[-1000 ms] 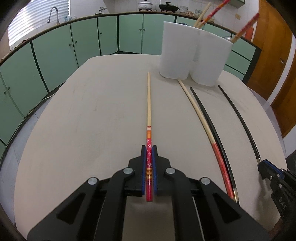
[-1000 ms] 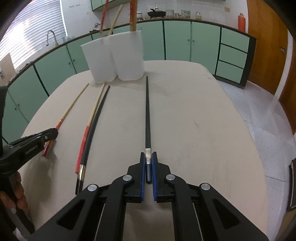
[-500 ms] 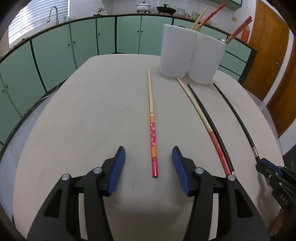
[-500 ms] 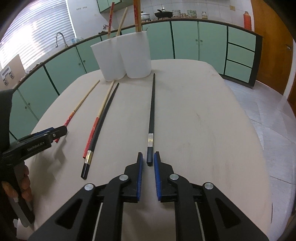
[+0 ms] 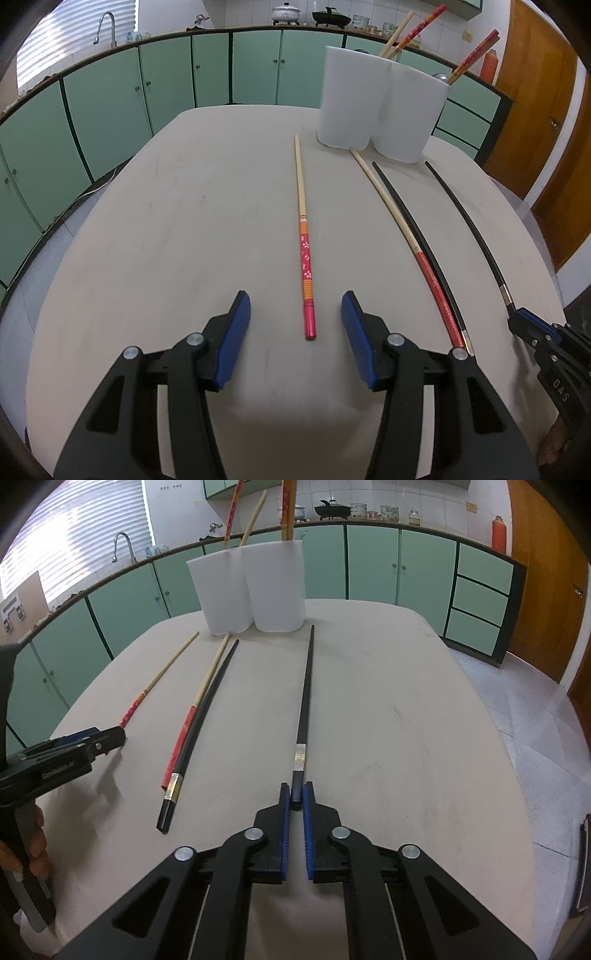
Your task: Organize utensils
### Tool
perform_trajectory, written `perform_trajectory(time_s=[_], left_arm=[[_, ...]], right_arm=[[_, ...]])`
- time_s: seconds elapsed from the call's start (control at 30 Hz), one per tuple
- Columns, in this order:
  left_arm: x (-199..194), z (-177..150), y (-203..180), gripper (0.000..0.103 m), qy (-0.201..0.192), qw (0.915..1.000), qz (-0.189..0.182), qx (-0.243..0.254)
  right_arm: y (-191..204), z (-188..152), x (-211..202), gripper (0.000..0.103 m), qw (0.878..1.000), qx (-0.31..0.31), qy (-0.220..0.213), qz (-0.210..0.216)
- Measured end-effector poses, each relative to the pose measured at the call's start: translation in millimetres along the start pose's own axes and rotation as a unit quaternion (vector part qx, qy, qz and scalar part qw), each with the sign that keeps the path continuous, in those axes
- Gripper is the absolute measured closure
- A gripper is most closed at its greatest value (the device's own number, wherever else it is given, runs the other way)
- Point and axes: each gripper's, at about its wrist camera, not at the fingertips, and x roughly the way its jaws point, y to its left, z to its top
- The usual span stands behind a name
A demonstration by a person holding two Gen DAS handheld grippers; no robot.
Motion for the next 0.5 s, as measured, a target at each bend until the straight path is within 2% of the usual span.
perform_trajectory(time_s=[0.07,0.13,0.2,0.23,0.5], left_arm=[[0.6,-0.1,-0.3,0.055,0.001,1.0,0.003,-0.001],[1.3,0.2,-1.8,0.062,0.001,1.0,0.007,0.003],[0.9,0.3,-1.6,0.078,0.0,1.0,0.007,0.003],[0.9,0.3,-1.1,0.08,0.001,1.0,0.007,0.001],[-0.3,-3.4,-7.3,0.081,0.003,0.9995,0.026,0.016]], right_arm=[[0.2,-0.1,-0.3,0.096,1.0,-0.001,0.0,-0.001],[-0.6,0.0,-0.4,0.096,1.0,0.001,-0.001,0.001],[-0.8,0.1,-0.4,0.096,1.0,0.003,-0.001,0.002],[-0.6,0.4,-0.5,0.096,1.0,0.002,-0.001,0.002],[-0.6,0.0,-1.1,0.096,1.0,0.001,-0.001,0.0]])
